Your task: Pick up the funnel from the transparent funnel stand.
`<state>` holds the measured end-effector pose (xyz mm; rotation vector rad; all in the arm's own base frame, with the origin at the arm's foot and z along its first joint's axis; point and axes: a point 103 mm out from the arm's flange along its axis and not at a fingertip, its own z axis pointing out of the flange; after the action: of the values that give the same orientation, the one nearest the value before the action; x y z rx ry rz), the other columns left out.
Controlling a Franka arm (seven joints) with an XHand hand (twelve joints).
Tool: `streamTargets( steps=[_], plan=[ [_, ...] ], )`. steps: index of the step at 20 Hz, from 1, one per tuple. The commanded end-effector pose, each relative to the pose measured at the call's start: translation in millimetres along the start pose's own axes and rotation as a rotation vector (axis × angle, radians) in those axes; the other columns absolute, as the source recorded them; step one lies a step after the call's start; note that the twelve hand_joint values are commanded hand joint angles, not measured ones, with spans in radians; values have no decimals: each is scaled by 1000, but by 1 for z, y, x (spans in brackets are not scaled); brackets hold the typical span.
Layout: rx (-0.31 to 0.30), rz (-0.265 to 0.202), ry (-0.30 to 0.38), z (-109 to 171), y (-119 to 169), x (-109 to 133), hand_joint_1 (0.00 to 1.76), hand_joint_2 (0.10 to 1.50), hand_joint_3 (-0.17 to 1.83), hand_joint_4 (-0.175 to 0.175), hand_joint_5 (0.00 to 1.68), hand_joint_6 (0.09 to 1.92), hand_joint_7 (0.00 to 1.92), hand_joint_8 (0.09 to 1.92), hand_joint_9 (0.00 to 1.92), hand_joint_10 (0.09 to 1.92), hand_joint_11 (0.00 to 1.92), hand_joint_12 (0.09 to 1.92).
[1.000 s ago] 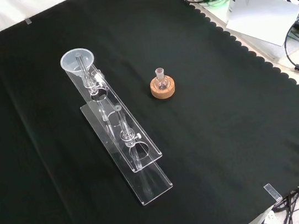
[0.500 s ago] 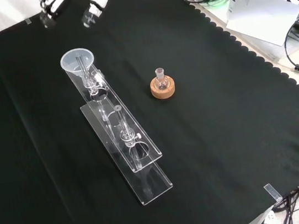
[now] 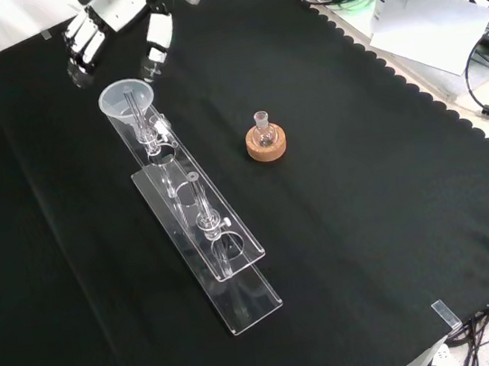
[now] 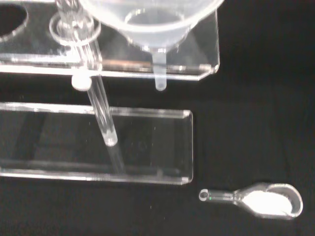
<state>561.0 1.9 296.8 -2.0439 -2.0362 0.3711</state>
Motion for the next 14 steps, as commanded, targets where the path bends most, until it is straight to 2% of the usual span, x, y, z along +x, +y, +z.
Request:
streamTargets(
  steps=[1,8,14],
  plan=[
    [77,-10,-8,14,7,5,436,968,185,-54,209,87,2,567,222,715,51,1442],
    [142,4,-46,18,12,4,522,861,154,-61,122,87,0,386,172,765,139,1477],
    [151,12,-95,20,13,6,638,798,150,-72,65,87,0,235,122,815,233,1462]
  ],
)
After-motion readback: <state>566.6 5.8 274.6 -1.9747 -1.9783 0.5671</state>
